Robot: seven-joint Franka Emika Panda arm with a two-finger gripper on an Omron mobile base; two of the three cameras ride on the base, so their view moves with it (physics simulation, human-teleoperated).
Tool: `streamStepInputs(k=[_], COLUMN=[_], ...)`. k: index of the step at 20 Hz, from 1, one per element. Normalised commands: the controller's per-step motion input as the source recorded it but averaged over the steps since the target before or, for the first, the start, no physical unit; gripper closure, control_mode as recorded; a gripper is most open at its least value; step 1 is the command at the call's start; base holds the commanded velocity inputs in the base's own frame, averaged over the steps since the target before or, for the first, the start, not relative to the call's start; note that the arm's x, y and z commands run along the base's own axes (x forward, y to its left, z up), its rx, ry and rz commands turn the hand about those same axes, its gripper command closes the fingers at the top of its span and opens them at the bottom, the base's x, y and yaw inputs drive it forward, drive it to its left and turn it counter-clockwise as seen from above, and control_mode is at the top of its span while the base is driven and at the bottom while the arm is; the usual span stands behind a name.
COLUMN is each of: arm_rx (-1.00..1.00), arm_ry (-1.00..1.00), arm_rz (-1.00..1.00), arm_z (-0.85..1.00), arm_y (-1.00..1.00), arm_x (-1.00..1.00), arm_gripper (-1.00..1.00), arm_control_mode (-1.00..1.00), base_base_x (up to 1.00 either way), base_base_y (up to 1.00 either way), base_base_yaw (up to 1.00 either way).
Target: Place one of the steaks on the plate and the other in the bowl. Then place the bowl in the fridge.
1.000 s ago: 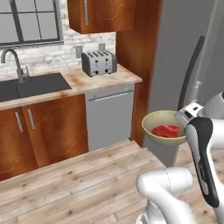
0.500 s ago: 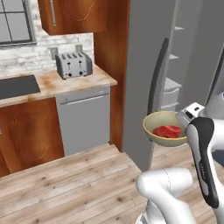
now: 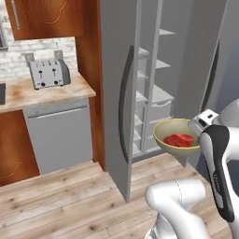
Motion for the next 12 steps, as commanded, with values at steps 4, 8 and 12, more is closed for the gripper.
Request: streamStepInputs(k=[4,8,12], arm_rx=[0.00,0.00,0.00], arm_ry=[0.00,0.00,0.00], arm_rz=[0.00,0.00,0.00], arm_z=[0.00,0.00,0.00], arm_y=[0.00,0.00,0.00], arm_x=[0.00,0.00,0.00], arm_gripper=[1.00,1.00,1.00], arm_control_mode=[1.00,1.00,1.00], base_base_x=[0.47,0.64,0.84], base_base_y=[-1.00,-0.78,-0.62], base_base_yaw=[0.16,0.21,0.23])
